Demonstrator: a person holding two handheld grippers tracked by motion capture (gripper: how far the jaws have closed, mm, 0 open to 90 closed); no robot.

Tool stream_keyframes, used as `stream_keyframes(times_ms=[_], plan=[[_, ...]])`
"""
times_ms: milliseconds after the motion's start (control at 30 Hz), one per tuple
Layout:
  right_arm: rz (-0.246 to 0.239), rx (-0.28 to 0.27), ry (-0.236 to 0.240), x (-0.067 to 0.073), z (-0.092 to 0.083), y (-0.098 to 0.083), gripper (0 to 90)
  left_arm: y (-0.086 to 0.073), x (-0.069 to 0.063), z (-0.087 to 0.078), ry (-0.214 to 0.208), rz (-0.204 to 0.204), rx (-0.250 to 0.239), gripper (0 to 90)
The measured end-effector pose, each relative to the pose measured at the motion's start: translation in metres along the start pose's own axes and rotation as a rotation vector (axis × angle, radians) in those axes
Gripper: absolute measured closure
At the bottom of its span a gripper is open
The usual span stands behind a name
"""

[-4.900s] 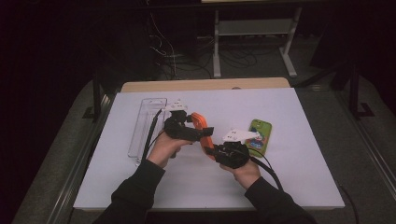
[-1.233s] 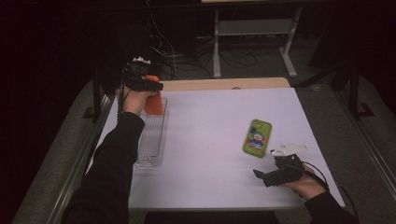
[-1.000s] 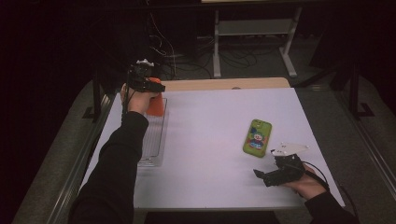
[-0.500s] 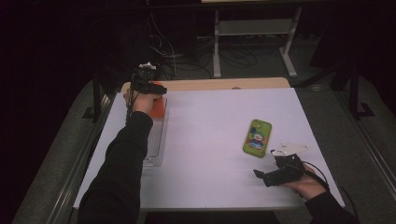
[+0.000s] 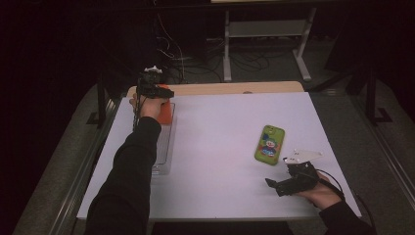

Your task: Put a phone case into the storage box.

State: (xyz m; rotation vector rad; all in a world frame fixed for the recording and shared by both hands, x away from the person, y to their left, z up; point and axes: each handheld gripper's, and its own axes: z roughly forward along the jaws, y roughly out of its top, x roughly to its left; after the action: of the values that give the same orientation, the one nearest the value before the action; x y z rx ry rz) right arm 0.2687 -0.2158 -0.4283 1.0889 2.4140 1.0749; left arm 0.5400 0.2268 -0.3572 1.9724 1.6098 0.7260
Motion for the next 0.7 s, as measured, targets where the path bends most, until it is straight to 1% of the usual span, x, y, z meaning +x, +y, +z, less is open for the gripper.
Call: stream_keyframes(times_ms=[67, 133, 167, 200, 233, 333, 433, 567, 667, 700], plan=[[-0.003, -0.003, -0.003, -0.0003, 0.0001, 0.0001, 1.9, -0.0005, -0.0015, 0.0010, 0.000, -0.010, 0.004, 14.0], [0.003, 0.001, -0.001, -0.0001, -0.0002, 0.0001, 1.9, -0.0007, -0.0028, 0.0010, 0.009, -0.007, -0.001, 13.8], [0.004, 0.002, -0.001, -0.0001, -0.0003, 0.0001, 1.9, -0.0008, -0.0032, 0.0008, 0.013, 0.006, -0.001, 13.8], [0.004, 0.002, -0.001, -0.0002, -0.0004, 0.0000, 1.9, -0.0008, -0.0040, 0.0005, 0.017, 0.008, -0.002, 13.7], [0.005, 0.002, -0.001, -0.0003, -0.0004, 0.0000, 1.9, -0.0014, -0.0054, 0.0006, 0.016, 0.005, -0.002, 13.7], [0.002, -0.001, -0.005, -0.0005, -0.0004, 0.0000, 2.0, -0.0016, -0.0070, 0.0005, 0.022, 0.018, -0.005, 13.4], [0.005, 0.005, -0.002, 0.0002, -0.0007, 0.0003, 1.9, -0.0016, -0.0071, 0.0011, 0.024, 0.020, -0.008, 13.2], [0.003, 0.005, -0.001, 0.0003, -0.0004, 0.0002, 1.9, -0.0016, -0.0050, 0.0030, 0.022, -0.001, -0.013, 12.9], [0.006, 0.006, -0.001, 0.0006, -0.0007, 0.0004, 2.0, -0.0018, -0.0040, 0.0043, 0.024, -0.004, -0.013, 12.7], [0.007, 0.006, -0.001, 0.0006, -0.0007, 0.0004, 1.9, -0.0016, -0.0031, 0.0045, 0.025, 0.002, -0.010, 12.7]])
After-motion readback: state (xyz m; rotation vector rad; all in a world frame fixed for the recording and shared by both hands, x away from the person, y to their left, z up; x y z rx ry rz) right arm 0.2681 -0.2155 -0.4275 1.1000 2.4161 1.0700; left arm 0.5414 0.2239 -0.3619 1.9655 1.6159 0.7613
